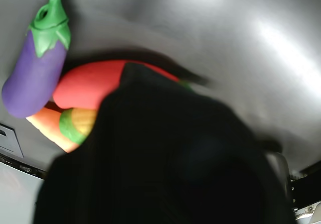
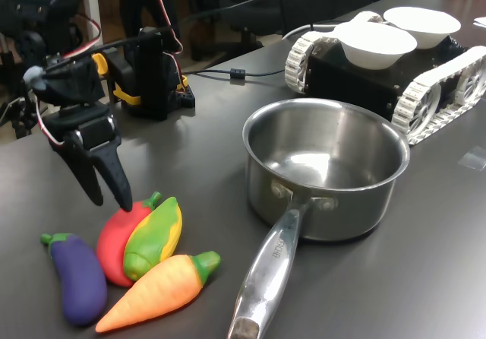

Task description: Pick up the chilli and place them in the pan

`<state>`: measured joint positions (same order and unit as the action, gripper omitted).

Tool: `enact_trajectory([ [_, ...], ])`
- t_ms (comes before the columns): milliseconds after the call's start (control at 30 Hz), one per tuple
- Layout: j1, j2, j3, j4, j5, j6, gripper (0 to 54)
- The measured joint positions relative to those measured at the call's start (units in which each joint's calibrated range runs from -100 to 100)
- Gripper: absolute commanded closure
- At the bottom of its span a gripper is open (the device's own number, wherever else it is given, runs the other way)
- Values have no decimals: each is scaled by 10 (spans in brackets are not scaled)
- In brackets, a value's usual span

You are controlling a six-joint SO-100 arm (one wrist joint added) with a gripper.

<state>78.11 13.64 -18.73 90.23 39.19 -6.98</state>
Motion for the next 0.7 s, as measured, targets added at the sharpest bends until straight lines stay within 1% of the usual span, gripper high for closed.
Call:
enact_trajectory([
  [133,0,8,1,-6,0,10,279],
  [333,0,13,1,-11,0,12,279],
  [467,0,13,1,-16,0,12,270],
  [567,0,13,1,-16,0,12,255],
  [700,0,13,1,-16,10,12,245],
])
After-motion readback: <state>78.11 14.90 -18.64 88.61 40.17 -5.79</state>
